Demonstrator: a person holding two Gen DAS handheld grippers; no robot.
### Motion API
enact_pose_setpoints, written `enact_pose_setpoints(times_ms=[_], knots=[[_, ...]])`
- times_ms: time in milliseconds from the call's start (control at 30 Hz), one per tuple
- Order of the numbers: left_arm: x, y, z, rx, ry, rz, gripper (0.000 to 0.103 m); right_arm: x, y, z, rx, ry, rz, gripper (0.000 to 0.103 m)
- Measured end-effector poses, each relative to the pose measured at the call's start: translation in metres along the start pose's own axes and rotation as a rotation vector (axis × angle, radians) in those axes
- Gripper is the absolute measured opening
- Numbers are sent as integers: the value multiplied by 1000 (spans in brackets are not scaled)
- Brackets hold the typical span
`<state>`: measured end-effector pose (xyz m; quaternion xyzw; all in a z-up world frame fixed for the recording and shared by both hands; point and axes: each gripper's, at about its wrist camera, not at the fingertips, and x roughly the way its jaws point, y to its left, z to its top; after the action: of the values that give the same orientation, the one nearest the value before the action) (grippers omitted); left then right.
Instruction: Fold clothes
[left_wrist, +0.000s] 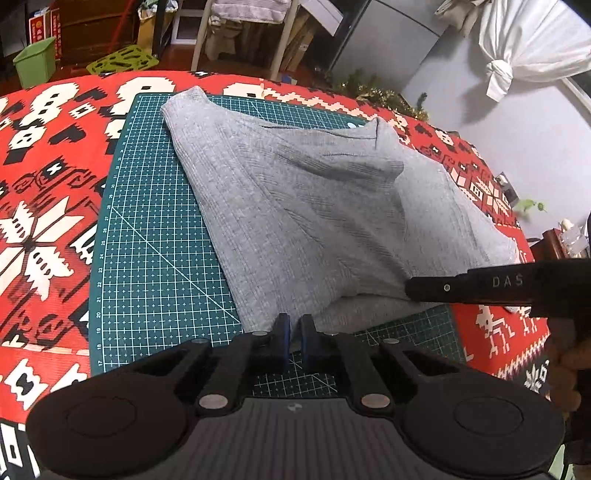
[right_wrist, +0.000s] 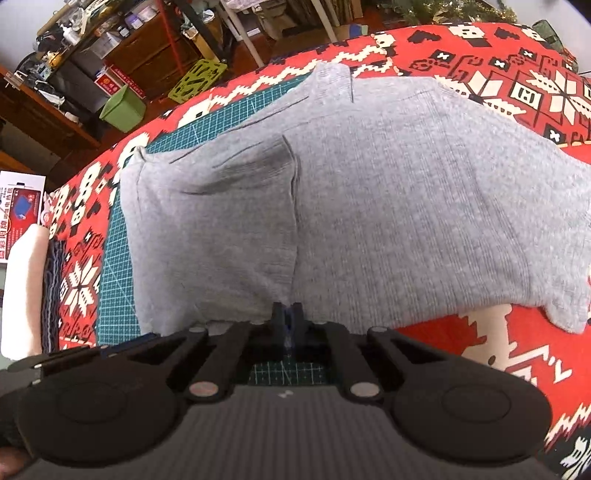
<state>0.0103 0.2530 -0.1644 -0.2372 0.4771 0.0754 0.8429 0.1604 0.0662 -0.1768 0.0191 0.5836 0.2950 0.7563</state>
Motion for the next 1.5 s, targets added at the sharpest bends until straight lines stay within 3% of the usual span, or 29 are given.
enact_pose_setpoints(times_ms=[67, 333, 467, 567, 900, 967, 1000, 1300, 1500], knots=[[-7, 0, 3, -10, -8, -7, 7, -9, 1, 4, -16, -11, -1, 11], [-24, 5, 34, -31, -83, -8, 7, -26, 9, 49, -161, -103, -14, 12], [-18, 14, 56, -20, -89, 1, 7, -21, 8, 74, -156, -147, 10, 13], [-13, 20, 67, -19, -98, 9, 7, -14, 8, 89, -166, -169, 24, 24], [-1, 31, 90, -26, -120, 18, 7, 20, 10, 110, -193, -99, 28, 26], [2, 31, 92, -24, -122, 13, 7, 25, 10, 110, -189, -82, 26, 18], [3, 31, 93, -20, -123, 12, 7, 27, 10, 110, -186, -73, 21, 4], [25, 36, 101, 22, -79, 10, 7, 14, 8, 114, -148, -166, -30, 2], [30, 38, 97, 18, -74, 11, 7, 32, 1, 115, -138, -141, -66, 2]])
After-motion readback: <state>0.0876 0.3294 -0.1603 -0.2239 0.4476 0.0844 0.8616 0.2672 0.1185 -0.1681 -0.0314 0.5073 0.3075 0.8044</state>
